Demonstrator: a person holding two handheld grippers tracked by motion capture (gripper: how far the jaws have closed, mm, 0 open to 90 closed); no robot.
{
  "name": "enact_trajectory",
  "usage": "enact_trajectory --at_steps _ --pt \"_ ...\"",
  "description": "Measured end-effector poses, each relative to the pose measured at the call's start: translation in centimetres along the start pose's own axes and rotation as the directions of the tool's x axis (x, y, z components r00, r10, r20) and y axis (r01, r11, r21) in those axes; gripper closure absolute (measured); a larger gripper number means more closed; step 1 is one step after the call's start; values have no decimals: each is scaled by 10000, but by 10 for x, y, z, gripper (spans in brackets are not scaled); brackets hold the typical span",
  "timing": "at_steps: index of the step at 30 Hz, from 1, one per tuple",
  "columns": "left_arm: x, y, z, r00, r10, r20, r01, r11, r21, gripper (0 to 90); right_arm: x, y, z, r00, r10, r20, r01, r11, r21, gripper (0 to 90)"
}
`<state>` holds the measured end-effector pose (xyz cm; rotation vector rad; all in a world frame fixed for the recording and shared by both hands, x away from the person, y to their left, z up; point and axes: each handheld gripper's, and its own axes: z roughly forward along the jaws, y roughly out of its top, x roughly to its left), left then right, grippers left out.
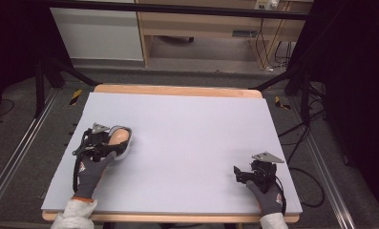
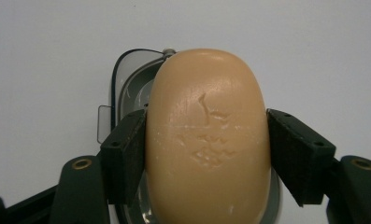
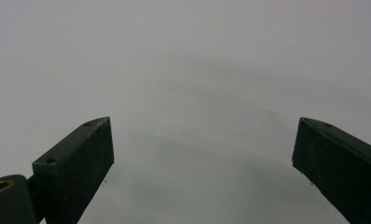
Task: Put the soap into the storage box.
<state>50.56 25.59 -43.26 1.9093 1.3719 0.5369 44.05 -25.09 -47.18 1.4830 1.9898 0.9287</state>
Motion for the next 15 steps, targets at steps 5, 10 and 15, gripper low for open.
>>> enact_trajectory --at_steps 5,10,15 --pt "0 0 0 10000 -24 -43 24 10000 -9 315 0 0 0 10000 -18 -4 18 10000 6 57" --pt "2 -1 0 9999 -141 -78 141 9999 -50 311 0 0 0 10000 0 -1 0 10000 2 56" --pt "1 -1 0 9999 -126 -31 126 9999 -112 306 0 0 0 10000 -7 5 7 10000 3 56"
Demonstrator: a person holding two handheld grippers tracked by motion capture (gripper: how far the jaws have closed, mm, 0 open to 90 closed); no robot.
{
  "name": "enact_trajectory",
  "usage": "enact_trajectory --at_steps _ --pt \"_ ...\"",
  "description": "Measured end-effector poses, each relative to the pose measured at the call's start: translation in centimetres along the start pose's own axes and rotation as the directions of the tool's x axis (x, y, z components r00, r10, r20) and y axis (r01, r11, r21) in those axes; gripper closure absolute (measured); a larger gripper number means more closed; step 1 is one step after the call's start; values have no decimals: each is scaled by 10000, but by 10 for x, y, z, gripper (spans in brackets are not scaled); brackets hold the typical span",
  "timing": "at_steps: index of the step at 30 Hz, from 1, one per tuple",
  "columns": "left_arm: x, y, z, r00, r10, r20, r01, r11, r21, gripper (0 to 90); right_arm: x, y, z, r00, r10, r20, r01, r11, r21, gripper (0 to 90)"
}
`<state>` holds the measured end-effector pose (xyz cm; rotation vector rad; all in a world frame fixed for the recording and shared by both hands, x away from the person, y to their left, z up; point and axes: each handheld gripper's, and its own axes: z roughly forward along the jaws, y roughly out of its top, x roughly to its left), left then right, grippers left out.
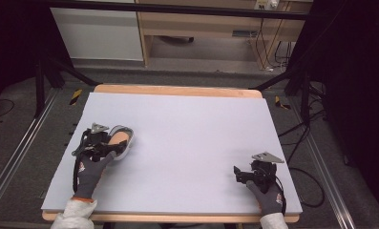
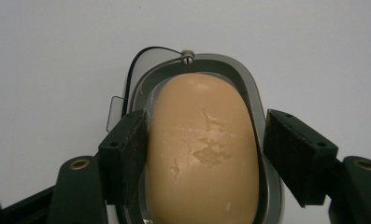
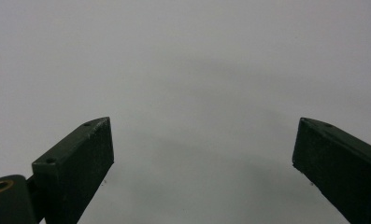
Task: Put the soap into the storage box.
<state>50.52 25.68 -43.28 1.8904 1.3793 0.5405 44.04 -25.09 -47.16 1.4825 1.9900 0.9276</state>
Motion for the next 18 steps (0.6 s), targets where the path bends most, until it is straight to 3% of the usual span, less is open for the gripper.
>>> enact_trajectory --at_steps 10,18 --pt "-10 3 -5 9995 229 199 -224 9995 -231 306 0 0 -1 10000 42 2 -42 10000 -15 56" --pt "-19 8 -14 9986 435 310 -413 9967 -695 313 0 0 -1 10000 63 -6 -63 10000 -43 56"
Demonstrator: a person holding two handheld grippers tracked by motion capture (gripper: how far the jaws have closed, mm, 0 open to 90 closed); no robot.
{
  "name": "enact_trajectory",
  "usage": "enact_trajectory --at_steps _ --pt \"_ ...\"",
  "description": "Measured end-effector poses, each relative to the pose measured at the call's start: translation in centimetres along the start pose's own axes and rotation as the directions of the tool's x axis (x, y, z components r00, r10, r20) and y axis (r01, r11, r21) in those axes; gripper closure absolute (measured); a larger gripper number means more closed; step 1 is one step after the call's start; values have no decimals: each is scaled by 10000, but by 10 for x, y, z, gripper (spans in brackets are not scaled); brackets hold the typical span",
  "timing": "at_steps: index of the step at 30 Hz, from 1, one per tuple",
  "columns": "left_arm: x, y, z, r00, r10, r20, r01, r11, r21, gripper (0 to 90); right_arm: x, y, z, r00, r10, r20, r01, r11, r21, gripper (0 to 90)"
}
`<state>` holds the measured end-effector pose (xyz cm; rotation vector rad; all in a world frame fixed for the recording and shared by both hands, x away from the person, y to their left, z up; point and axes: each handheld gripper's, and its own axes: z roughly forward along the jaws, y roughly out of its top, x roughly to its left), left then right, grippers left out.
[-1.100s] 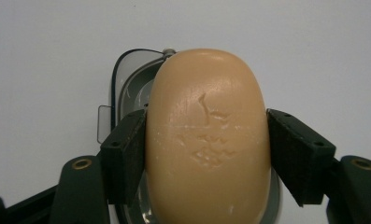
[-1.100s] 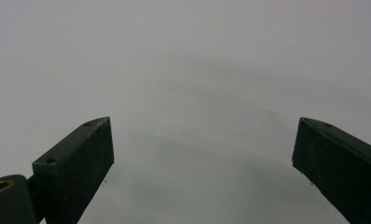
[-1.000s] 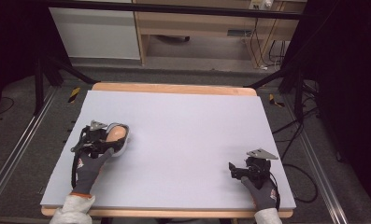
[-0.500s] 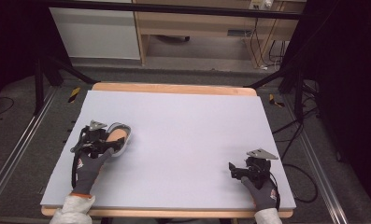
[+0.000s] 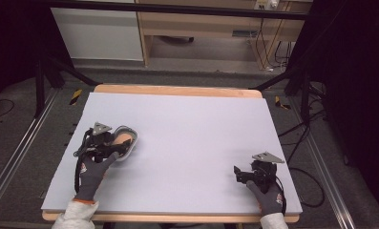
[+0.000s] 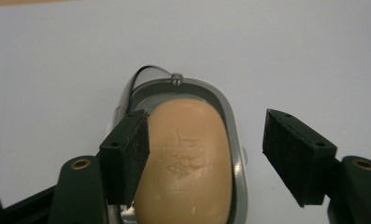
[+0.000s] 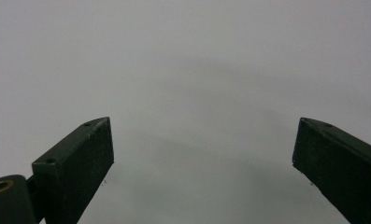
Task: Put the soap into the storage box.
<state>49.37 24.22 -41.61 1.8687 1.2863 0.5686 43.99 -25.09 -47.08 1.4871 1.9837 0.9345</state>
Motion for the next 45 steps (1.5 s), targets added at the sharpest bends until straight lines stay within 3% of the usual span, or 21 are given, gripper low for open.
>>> enact_trajectory --at_steps 10,20,28,38,41,45 --pt "-8 0 -17 9990 63 438 -47 9993 -372 318 -2 -1 -1 10000 43 62 -43 10000 -23 56" --pt "-8 -23 -27 9967 167 788 -157 9998 -140 315 -5 -1 -2 9998 121 156 -120 9999 -44 56" --pt "-2 -51 -29 9977 178 654 -193 9996 224 282 -11 -2 -3 9992 224 340 -224 9997 -14 56" --pt "4 -71 -37 9989 163 442 -185 9985 512 263 -15 -4 -4 9986 250 474 -250 9997 -8 56" --pt "9 -77 -38 9996 247 152 -257 9971 713 260 -16 -5 -4 9982 302 514 -303 9995 6 56" --pt "19 -83 -38 9999 46 -142 -33 9962 875 256 -18 -5 -4 9980 286 567 -287 9996 11 56"
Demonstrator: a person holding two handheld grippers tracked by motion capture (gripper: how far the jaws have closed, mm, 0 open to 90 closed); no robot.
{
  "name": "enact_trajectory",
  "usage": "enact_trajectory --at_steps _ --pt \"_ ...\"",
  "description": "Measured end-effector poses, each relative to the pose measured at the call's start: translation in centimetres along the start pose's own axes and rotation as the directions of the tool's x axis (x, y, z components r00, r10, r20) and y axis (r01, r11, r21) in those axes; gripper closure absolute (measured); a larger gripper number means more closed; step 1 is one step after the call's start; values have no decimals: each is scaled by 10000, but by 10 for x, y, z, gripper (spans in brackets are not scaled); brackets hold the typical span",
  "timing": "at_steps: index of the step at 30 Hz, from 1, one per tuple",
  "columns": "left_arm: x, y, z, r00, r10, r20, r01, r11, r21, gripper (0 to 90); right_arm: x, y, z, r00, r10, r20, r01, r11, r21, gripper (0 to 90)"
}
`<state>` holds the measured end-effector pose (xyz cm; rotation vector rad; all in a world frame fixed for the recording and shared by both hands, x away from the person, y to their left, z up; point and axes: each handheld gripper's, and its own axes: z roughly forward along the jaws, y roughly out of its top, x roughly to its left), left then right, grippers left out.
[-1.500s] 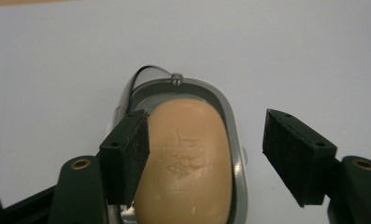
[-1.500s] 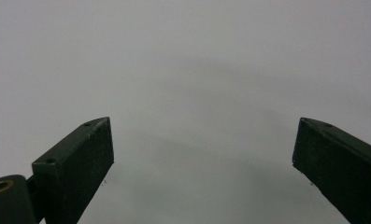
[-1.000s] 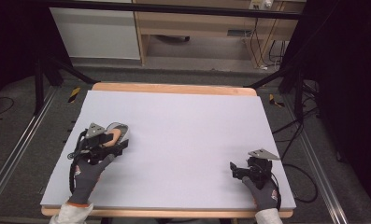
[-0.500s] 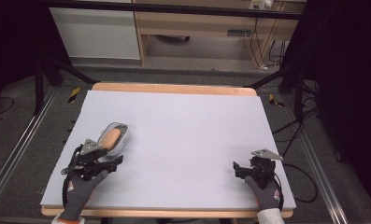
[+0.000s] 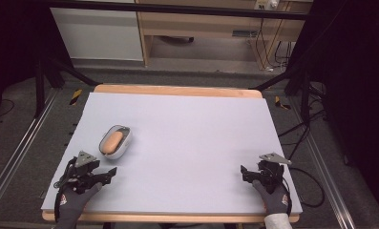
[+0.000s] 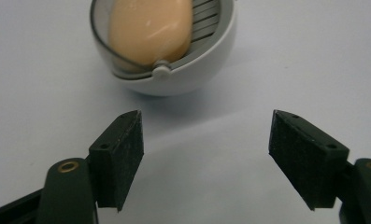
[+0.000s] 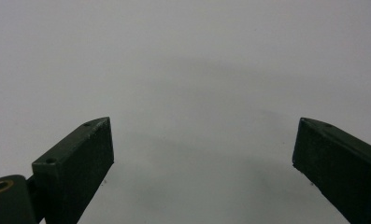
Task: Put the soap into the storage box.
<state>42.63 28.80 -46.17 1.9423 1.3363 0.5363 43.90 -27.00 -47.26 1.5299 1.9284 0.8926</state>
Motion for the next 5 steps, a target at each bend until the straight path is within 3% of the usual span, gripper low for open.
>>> enact_trajectory --at_steps 5 --pt "6 -2 2 9998 -76 -196 78 9999 85 251 -4 -1 0 9999 44 90 -44 10000 45 56"
